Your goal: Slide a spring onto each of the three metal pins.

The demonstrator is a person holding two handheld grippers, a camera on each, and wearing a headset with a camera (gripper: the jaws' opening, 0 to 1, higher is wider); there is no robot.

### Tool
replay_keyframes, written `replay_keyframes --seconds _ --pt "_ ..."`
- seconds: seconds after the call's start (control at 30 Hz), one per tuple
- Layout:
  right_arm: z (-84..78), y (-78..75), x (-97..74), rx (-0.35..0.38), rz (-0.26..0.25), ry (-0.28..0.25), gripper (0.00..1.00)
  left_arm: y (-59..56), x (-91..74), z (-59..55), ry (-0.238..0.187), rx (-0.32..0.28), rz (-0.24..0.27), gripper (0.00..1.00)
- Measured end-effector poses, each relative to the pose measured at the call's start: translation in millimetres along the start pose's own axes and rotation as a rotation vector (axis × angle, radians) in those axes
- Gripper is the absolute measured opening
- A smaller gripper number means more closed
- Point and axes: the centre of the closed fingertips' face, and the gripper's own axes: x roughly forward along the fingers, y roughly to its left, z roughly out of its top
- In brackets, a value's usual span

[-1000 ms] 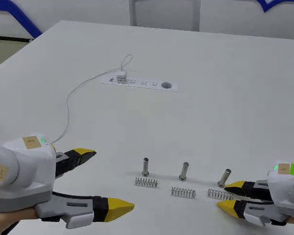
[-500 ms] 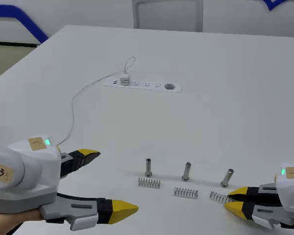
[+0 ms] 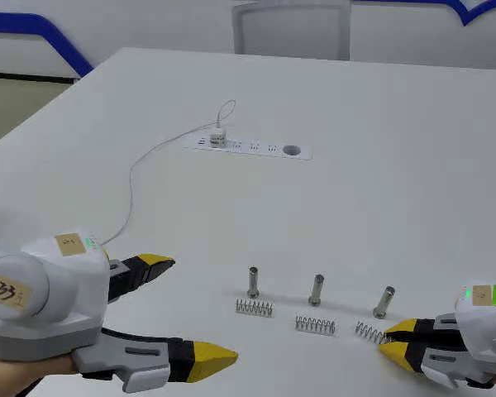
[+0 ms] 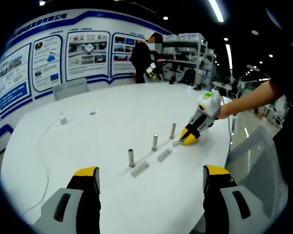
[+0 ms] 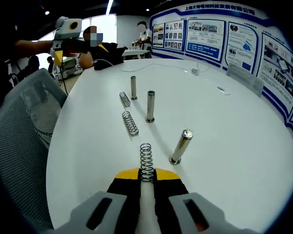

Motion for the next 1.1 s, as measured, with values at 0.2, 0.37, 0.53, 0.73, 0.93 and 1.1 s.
replay_keyframes --seconds 0.2,0.37,0.53,0.73,0.93,1.1 --pt "9.7 5.7 -9.7 0.013 -0.002 -0.032 0.10 -4.1 2.1 3.9 -0.012 0.014 -0.023 0.85" --pt "23.6 11.6 -20.6 -0.004 0.000 -0.063 0.10 -9.0 10.9 4.8 -0.008 0.035 -0.039 0.85" --pt "42.0 22.2 -31.3 -0.041 0.010 -0.091 0.10 -19.0 23.3 6.0 -0.004 0.064 -0.088 0.82" --pt "63.5 34.4 -35.4 -0.103 0.025 -0.112 0.10 -35.6 38.0 22.6 -0.052 0.096 -0.144 0.78" --pt "91.8 46.8 -39.1 -0.160 0.053 -0.159 0.10 -48.4 50.4 26.4 -0.036 0.144 -0.193 0.69" --pt "106.2 60.9 -40.6 -0.207 0.090 -0.172 0.10 -61.6 55.4 20.2 -0.006 0.172 -0.242 0.56"
